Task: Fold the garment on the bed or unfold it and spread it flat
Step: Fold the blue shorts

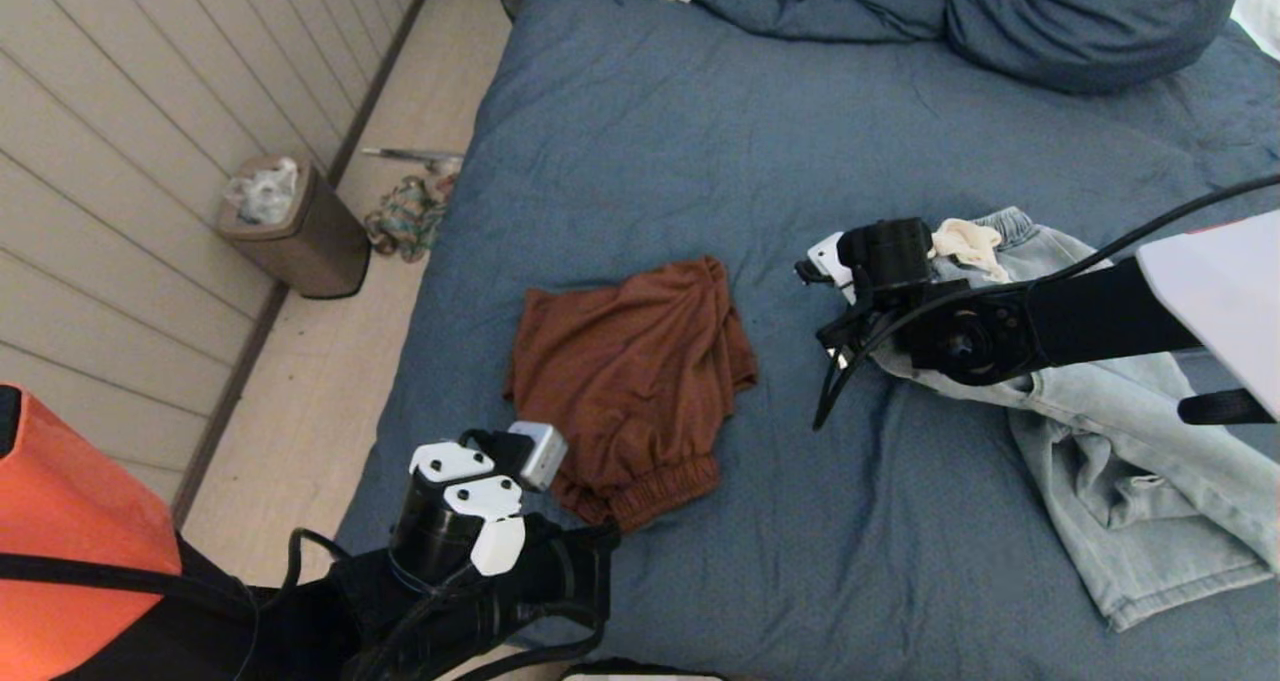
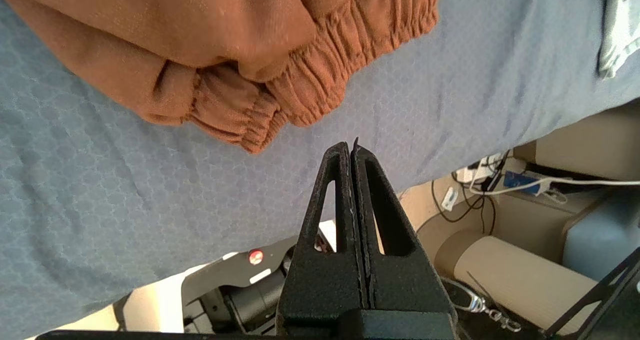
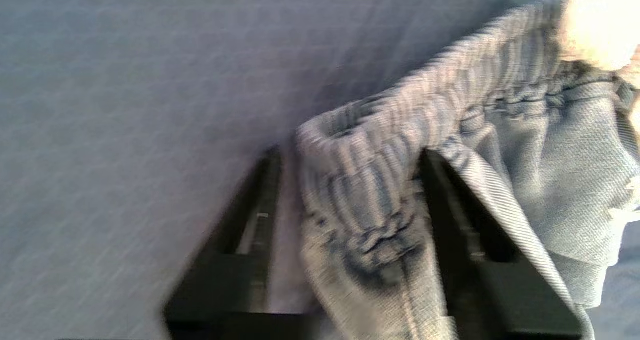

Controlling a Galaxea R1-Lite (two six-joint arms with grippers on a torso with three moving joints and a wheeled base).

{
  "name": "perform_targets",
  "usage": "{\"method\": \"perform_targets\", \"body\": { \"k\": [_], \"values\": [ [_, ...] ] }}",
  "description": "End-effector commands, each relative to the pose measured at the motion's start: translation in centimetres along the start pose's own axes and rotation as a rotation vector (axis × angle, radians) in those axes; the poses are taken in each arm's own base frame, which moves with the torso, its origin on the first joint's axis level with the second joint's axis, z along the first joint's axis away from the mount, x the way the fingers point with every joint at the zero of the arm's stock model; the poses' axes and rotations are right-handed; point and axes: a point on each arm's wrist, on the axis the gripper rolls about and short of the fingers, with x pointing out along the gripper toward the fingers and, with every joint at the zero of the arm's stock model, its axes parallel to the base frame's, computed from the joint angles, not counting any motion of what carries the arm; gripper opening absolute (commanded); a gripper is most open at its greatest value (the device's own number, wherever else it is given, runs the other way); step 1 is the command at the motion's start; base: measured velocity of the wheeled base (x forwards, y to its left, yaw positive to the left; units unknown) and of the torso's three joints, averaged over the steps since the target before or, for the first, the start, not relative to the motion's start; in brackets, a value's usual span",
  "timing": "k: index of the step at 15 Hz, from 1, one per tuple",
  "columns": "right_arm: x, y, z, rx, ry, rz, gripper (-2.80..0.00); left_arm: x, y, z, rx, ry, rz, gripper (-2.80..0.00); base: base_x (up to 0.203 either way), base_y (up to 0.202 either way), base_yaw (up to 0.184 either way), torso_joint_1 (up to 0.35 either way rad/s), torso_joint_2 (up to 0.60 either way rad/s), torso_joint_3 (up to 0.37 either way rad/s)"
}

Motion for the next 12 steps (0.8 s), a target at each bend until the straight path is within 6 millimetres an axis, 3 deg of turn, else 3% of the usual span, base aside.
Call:
{"method": "perform_targets", "body": {
  "k": [1, 6, 8, 9, 12],
  "values": [
    [0.2, -0.7, 0.4, 0.030, -0.027, -0.028, -2.80, 0.2, 0.0, -0.1, -0.002, 0.003, 0.000, -2.80, 0.000, 0.000, 0.000, 0.000, 0.00, 0.000],
    [0.8, -3.9, 1.2, 0.103, -0.074, -0.091, -2.80, 0.2, 0.0, -0.1, -0.003, 0.001, 0.000, -2.80, 0.000, 0.000, 0.000, 0.000, 0.00, 0.000],
    [-0.2, -5.1, 2.0, 0.130, -0.105, -0.107, -2.80, 0.2, 0.0, -0.1, -0.003, 0.001, 0.000, -2.80, 0.000, 0.000, 0.000, 0.000, 0.00, 0.000],
    [-0.7, -6.2, 2.3, 0.148, -0.121, -0.126, -2.80, 0.2, 0.0, -0.2, -0.002, 0.003, -0.001, -2.80, 0.000, 0.000, 0.000, 0.000, 0.00, 0.000],
    [-0.9, -12.4, 2.3, 0.226, -0.149, -0.235, -2.80, 0.0, -0.3, -0.3, 0.004, 0.007, -0.010, -2.80, 0.000, 0.000, 0.000, 0.000, 0.00, 0.000]
  ]
}}
